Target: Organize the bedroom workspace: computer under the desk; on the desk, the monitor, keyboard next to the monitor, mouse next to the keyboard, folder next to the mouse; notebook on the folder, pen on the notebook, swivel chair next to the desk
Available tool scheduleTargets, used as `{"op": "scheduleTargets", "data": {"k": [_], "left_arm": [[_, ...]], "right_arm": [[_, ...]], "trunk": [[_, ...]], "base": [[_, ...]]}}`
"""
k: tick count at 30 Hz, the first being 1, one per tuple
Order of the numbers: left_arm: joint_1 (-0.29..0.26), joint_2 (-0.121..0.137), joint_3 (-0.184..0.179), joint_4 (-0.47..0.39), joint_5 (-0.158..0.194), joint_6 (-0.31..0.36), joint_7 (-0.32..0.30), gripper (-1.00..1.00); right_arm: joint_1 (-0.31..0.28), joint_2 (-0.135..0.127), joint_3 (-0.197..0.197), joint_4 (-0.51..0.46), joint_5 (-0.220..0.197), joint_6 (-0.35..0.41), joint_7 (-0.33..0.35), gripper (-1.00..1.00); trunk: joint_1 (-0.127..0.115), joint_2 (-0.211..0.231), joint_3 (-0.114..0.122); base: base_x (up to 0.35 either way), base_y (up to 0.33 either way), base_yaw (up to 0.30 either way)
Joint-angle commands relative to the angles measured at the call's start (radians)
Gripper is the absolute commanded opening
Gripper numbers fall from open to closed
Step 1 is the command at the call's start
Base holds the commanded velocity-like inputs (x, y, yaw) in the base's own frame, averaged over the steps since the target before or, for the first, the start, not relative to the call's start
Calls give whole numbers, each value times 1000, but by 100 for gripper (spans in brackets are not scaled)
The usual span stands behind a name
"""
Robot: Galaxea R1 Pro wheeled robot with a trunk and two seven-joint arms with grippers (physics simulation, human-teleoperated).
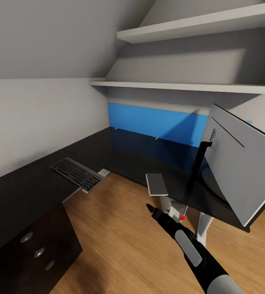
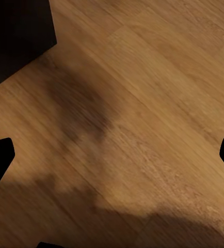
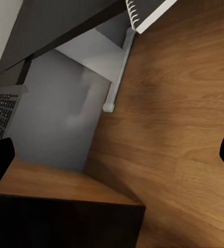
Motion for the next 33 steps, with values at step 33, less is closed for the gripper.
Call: {"op": "scheduleTargets", "data": {"k": [33], "left_arm": [[-1, 0, -8, 0, 4, -4, 7, 100]], "right_arm": [[-1, -18, -180, 12, -113, 75, 7, 100]], "trunk": [[0, -1, -1]], "base": [[0, 0, 0]]}}
